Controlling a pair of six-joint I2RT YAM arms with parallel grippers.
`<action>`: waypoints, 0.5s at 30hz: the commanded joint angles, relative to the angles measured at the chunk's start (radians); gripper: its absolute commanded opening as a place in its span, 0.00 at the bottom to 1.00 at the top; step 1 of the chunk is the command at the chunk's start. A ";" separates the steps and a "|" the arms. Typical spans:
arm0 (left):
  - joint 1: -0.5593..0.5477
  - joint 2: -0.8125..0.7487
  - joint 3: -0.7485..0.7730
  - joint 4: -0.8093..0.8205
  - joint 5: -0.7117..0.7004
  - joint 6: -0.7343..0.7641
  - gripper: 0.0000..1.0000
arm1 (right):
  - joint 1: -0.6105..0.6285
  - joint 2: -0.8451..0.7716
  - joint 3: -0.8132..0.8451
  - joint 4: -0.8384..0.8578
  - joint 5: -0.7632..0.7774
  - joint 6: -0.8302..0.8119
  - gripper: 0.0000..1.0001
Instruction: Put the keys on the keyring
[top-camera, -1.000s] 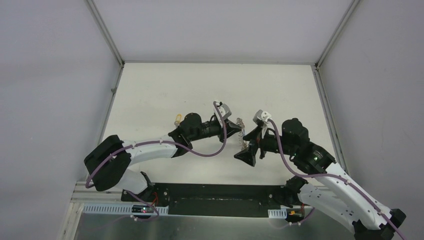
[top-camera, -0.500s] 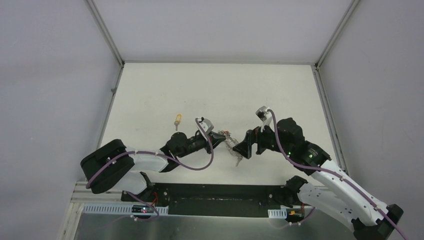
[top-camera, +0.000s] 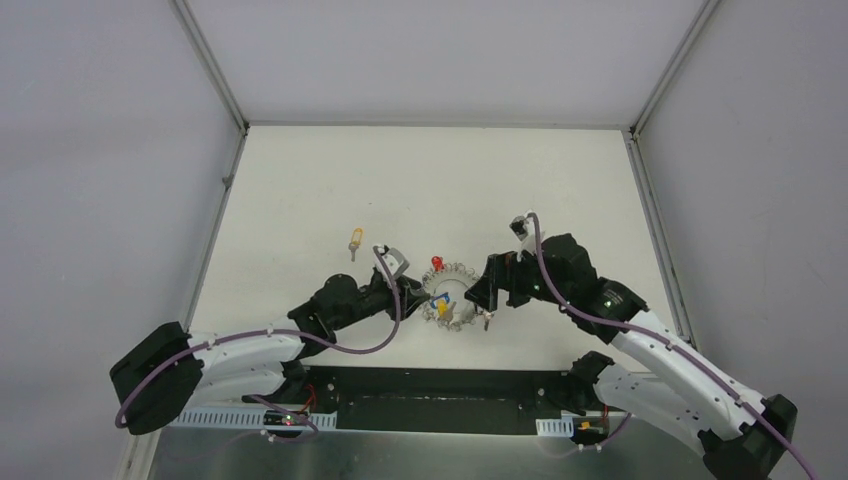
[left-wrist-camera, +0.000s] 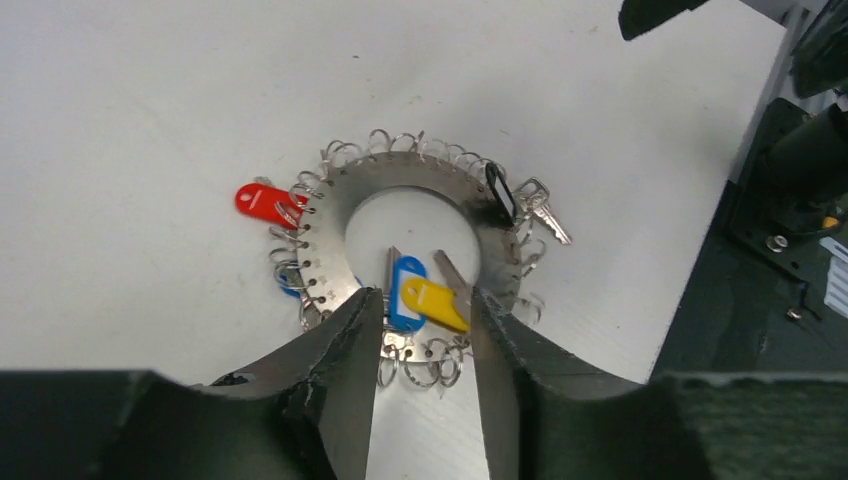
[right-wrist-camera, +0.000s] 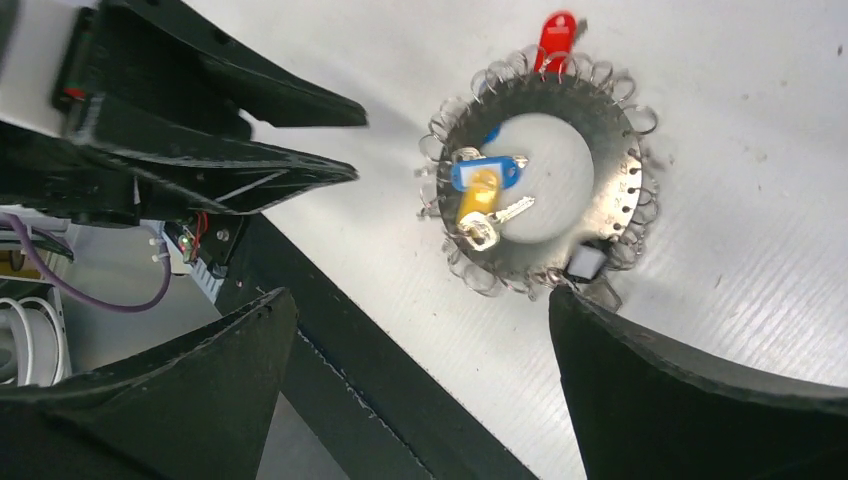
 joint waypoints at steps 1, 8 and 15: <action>0.001 -0.135 0.000 -0.202 -0.111 -0.062 0.49 | -0.014 0.056 0.019 -0.023 -0.013 0.066 0.99; 0.002 -0.293 0.044 -0.483 -0.273 -0.247 0.99 | -0.066 0.178 0.033 -0.049 -0.077 0.102 1.00; 0.004 -0.209 0.174 -0.799 -0.292 -0.480 0.99 | -0.161 0.323 0.036 -0.045 -0.198 0.117 0.99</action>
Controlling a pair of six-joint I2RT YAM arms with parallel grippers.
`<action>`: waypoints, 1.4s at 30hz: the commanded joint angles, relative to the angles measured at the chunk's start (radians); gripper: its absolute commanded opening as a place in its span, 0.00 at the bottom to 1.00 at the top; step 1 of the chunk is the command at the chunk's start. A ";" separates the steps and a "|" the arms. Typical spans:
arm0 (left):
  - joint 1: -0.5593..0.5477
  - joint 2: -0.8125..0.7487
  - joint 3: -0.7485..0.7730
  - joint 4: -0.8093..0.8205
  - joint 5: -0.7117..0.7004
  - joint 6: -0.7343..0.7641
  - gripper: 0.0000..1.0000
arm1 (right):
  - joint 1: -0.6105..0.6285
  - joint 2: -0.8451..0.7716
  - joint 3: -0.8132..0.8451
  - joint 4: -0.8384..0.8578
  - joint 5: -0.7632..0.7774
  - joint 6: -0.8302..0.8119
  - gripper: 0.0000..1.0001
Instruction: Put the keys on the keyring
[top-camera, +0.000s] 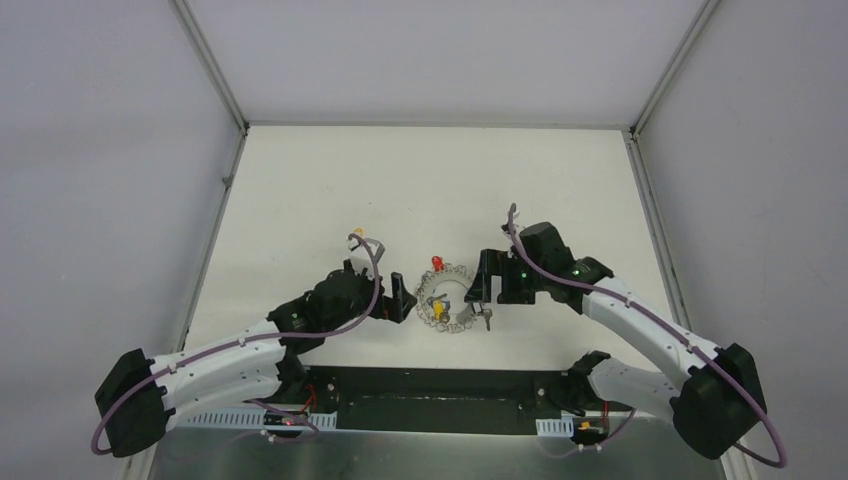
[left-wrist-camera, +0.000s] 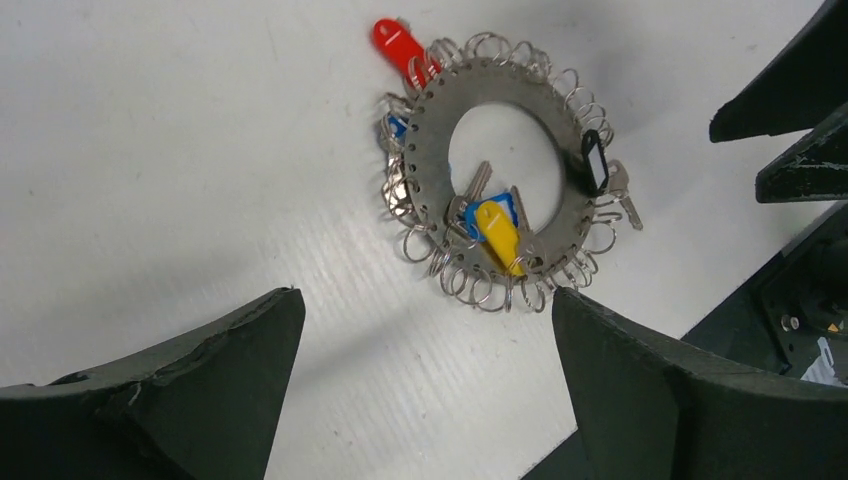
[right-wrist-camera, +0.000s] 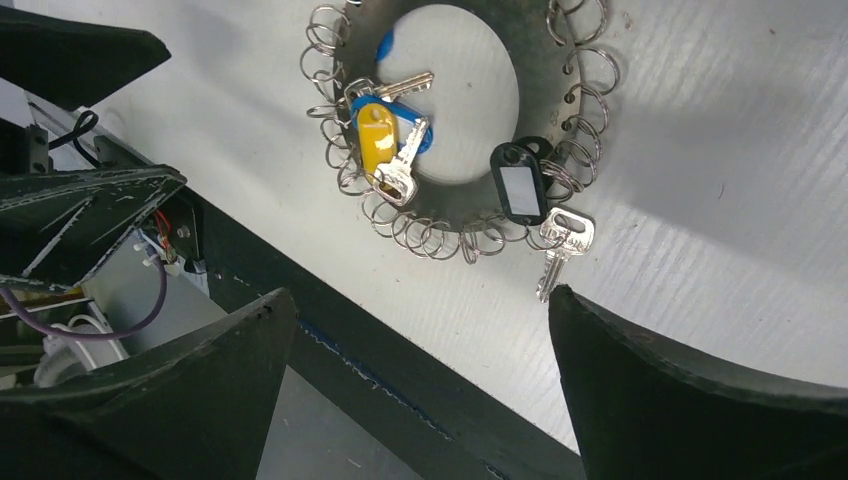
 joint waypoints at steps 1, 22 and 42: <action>0.004 0.081 0.109 -0.217 -0.018 -0.180 0.99 | -0.053 0.056 0.034 0.014 -0.109 0.026 0.99; 0.007 0.496 0.441 -0.382 0.239 -0.346 0.96 | -0.105 0.215 -0.136 0.187 -0.318 0.100 0.54; 0.016 0.368 0.460 -0.349 0.230 -0.344 0.80 | 0.042 0.401 -0.005 0.125 -0.064 0.112 0.27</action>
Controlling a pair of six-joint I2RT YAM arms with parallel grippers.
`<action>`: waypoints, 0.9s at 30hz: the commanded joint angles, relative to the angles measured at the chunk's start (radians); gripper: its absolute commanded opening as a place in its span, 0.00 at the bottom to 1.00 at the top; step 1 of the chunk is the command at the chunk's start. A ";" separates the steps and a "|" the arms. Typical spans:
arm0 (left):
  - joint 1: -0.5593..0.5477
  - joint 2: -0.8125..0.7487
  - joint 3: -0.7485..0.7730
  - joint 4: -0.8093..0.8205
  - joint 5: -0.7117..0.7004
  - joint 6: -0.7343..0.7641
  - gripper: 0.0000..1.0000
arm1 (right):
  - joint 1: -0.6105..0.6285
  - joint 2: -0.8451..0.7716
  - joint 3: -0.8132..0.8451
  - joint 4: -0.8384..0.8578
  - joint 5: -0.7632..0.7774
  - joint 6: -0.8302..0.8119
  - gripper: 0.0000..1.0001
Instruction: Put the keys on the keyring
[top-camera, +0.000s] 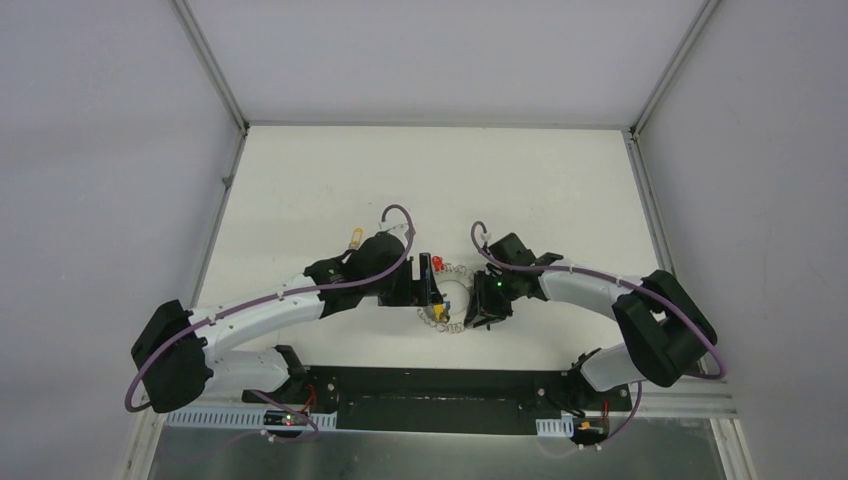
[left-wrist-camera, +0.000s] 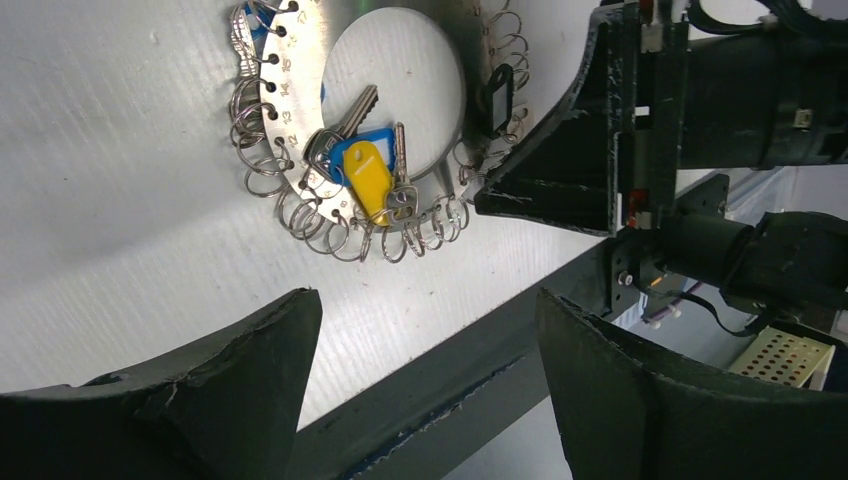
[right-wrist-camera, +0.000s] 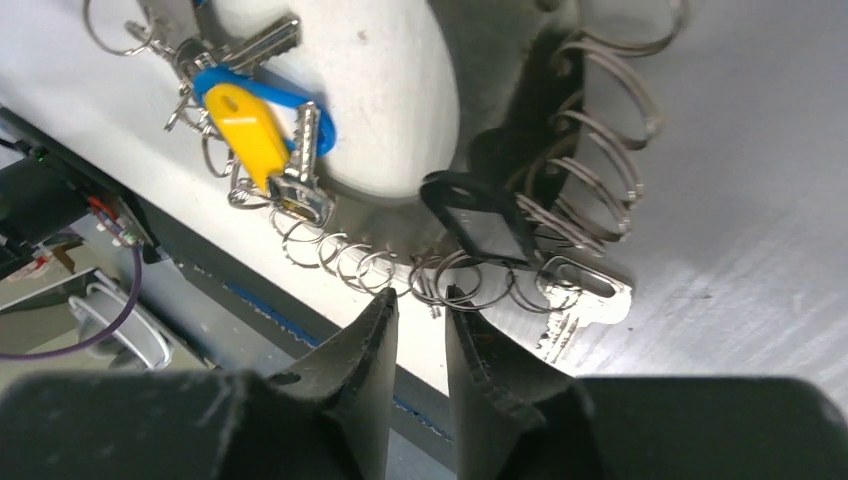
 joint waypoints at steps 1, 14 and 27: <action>0.010 -0.057 0.027 0.023 -0.018 0.017 0.80 | 0.005 -0.012 0.033 -0.025 0.083 0.014 0.28; 0.009 -0.079 0.010 0.026 -0.042 0.004 0.80 | 0.005 -0.008 0.050 -0.026 0.072 -0.006 0.00; 0.010 -0.136 0.020 0.026 -0.085 0.082 0.79 | 0.005 -0.188 0.132 -0.126 -0.079 -0.224 0.00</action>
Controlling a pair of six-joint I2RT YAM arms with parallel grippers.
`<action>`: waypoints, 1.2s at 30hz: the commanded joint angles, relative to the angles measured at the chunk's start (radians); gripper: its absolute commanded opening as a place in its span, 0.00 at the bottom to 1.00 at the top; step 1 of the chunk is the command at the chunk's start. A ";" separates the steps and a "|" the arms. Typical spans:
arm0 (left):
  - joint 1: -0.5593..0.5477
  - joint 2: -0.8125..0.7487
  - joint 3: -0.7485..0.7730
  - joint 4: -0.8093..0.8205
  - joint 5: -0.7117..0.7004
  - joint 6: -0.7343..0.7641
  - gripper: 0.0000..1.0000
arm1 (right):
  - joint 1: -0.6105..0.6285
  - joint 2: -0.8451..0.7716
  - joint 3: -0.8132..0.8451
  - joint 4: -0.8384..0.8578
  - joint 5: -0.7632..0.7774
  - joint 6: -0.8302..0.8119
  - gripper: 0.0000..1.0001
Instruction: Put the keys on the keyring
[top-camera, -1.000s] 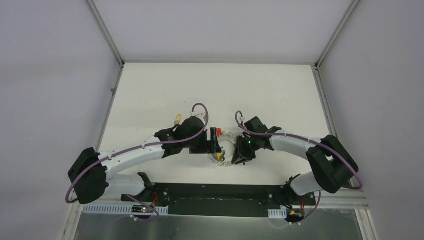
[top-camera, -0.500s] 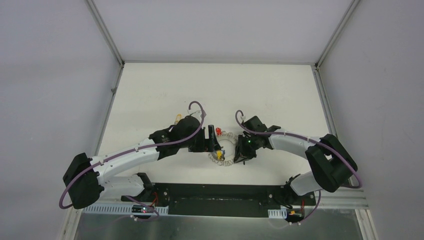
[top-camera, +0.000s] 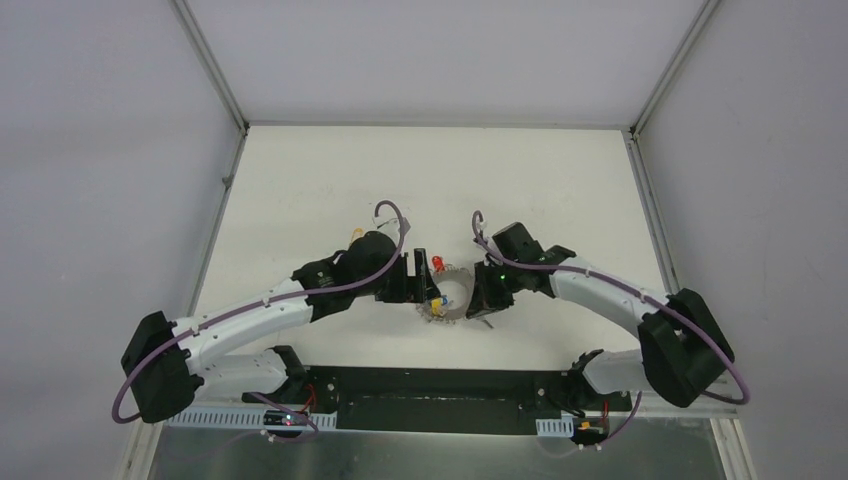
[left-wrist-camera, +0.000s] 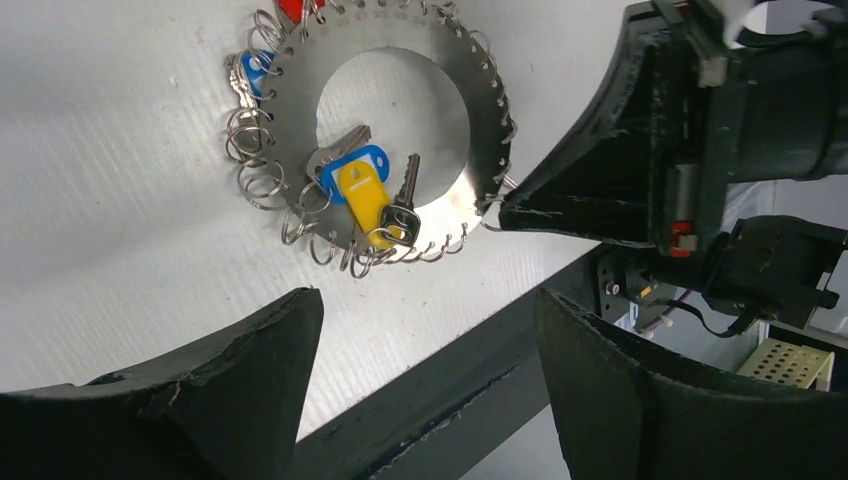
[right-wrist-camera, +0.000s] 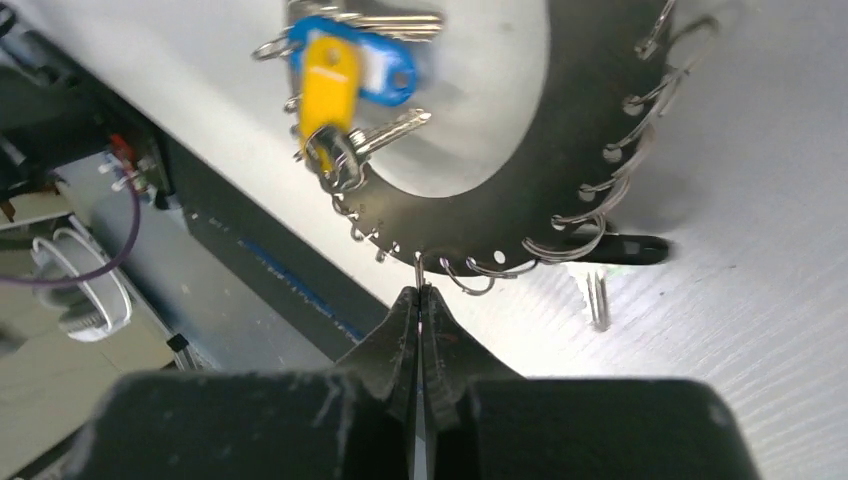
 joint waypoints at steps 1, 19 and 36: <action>0.009 -0.064 0.020 0.029 -0.051 0.065 0.79 | 0.005 -0.143 0.073 -0.041 -0.079 -0.117 0.00; 0.009 -0.265 -0.184 0.679 0.364 0.584 0.67 | 0.005 -0.689 -0.078 0.275 -0.024 -0.385 0.00; 0.008 -0.127 -0.187 0.912 0.591 0.838 0.33 | 0.004 -0.723 -0.118 0.500 -0.359 -0.562 0.00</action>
